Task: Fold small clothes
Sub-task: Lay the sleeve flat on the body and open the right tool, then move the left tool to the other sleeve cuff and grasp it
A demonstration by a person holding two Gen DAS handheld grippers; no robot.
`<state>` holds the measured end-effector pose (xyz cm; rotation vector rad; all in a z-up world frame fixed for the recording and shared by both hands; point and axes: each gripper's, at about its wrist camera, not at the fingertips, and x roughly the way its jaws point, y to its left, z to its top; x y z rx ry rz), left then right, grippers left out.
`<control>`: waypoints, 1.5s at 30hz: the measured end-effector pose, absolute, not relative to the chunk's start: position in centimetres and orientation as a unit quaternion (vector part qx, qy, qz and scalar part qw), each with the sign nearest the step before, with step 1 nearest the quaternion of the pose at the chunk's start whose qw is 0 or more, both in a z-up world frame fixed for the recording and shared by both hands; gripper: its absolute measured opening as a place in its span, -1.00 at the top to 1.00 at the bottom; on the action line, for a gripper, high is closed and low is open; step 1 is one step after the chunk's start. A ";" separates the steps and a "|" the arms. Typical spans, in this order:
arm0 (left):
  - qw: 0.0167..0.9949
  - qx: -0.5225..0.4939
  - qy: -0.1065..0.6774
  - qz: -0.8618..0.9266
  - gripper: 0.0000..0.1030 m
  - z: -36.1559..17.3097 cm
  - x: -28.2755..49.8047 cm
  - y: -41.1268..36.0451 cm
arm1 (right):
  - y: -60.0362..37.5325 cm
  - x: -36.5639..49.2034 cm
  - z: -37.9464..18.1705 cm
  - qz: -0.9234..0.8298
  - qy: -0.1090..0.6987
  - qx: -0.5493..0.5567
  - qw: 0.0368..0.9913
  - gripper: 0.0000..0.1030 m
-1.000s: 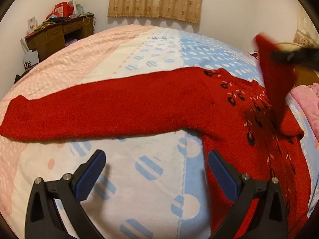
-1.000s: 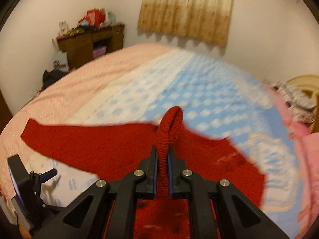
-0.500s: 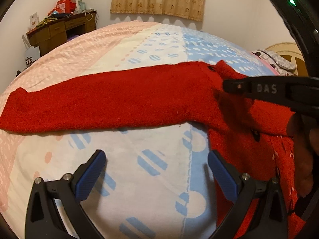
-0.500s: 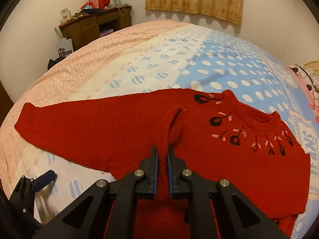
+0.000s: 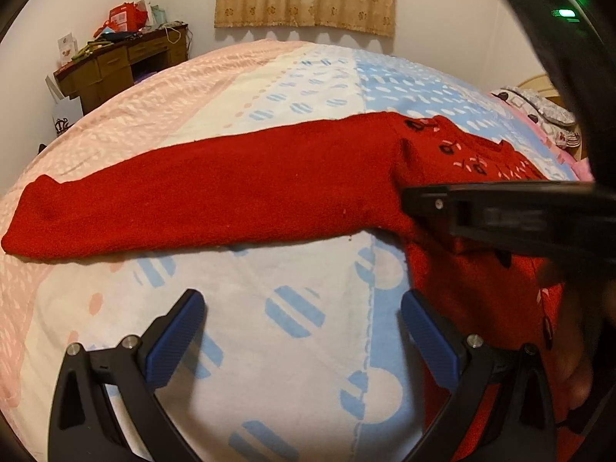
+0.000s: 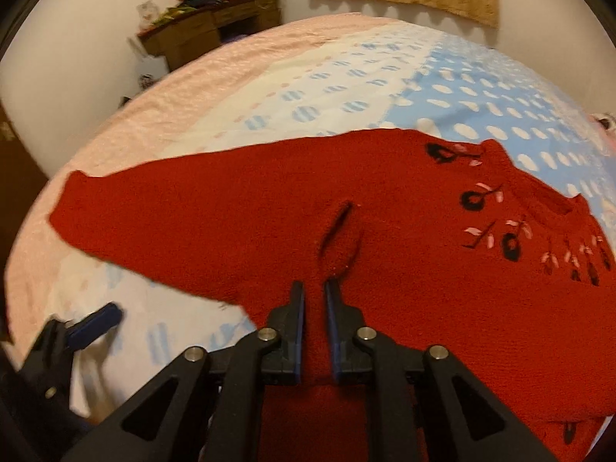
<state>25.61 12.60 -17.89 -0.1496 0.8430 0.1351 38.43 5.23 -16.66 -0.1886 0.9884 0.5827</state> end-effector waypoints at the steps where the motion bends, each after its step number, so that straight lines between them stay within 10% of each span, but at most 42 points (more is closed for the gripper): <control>1: 0.907 -0.073 0.409 0.066 -1.00 -17.9 25.6 12.6 | 5.0 38.3 -16.4 0.286 0.468 -0.081 0.832 0.21; 2: 0.907 -0.075 0.409 0.065 -1.00 -17.8 25.6 12.7 | 4.2 37.9 -15.9 0.305 0.468 -0.067 0.827 -0.05; 19: 0.924 -0.022 0.377 0.056 -1.00 -14.0 30.4 9.1 | -24.4 36.4 -12.2 0.071 0.420 0.053 0.903 -0.05; 45: 0.900 0.001 0.420 0.114 -1.00 -17.2 31.6 12.6 | -6.4 38.2 -15.9 0.180 0.442 -0.076 0.876 -0.10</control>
